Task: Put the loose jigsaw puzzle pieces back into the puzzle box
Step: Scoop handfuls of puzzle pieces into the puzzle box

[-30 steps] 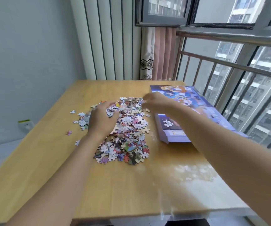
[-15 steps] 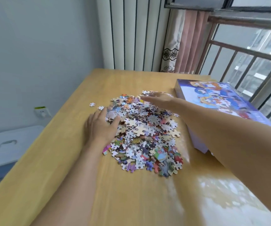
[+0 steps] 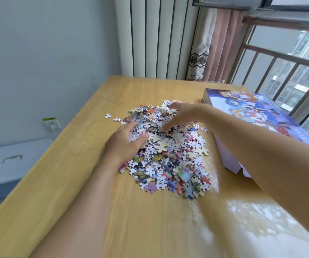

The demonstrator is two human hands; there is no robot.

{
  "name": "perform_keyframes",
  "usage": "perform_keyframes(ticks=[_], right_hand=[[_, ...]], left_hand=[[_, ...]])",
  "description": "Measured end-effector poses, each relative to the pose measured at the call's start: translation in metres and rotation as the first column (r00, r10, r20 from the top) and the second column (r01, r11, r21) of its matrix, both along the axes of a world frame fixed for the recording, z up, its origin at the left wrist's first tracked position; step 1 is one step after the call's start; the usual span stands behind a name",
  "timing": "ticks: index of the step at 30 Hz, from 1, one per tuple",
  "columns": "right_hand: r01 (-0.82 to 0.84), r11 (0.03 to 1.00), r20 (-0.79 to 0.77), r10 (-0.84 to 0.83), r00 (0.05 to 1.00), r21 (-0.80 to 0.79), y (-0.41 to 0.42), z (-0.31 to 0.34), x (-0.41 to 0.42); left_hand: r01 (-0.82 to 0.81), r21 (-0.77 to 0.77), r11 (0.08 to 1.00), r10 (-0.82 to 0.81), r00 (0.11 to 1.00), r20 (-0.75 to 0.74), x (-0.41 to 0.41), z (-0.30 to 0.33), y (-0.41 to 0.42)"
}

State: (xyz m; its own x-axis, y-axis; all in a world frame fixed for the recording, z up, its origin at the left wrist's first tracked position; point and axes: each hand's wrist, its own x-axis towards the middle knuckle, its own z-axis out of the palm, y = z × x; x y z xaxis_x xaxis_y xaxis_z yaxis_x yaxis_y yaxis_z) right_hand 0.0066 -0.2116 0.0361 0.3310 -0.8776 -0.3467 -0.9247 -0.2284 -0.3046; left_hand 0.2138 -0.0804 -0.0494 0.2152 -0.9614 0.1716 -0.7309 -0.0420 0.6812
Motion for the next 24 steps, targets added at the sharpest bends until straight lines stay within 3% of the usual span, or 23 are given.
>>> perform_keyframes(ticks=[4, 15, 17, 21, 24], right_hand=[[-0.082, 0.995, 0.0, 0.082, 0.997, 0.055, 0.003, -0.01, 0.01], [-0.153, 0.95, -0.007, 0.157, 0.988, -0.272, 0.021, -0.011, 0.008], [-0.157, 0.955, -0.018, 0.158, 0.987, -0.25, 0.023, -0.01, 0.005], [-0.071, 0.996, -0.047, 0.069, 0.997, -0.054, 0.029, -0.003, 0.002], [-0.005, 0.999, -0.055, 0.003, 0.998, -0.038, 0.033, 0.0, 0.005]], left_hand=[[0.028, 0.015, 1.0, -0.027, 1.0, -0.01, 0.001, -0.001, 0.0], [0.039, 0.006, 0.999, -0.039, 0.998, -0.054, 0.001, 0.001, 0.003], [0.047, 0.005, 0.999, -0.047, 0.997, -0.056, 0.001, 0.001, 0.003], [0.063, -0.002, 0.998, -0.063, 0.995, -0.083, 0.001, 0.001, 0.005], [0.089, 0.0, 0.996, -0.089, 0.992, -0.088, 0.002, 0.001, 0.006]])
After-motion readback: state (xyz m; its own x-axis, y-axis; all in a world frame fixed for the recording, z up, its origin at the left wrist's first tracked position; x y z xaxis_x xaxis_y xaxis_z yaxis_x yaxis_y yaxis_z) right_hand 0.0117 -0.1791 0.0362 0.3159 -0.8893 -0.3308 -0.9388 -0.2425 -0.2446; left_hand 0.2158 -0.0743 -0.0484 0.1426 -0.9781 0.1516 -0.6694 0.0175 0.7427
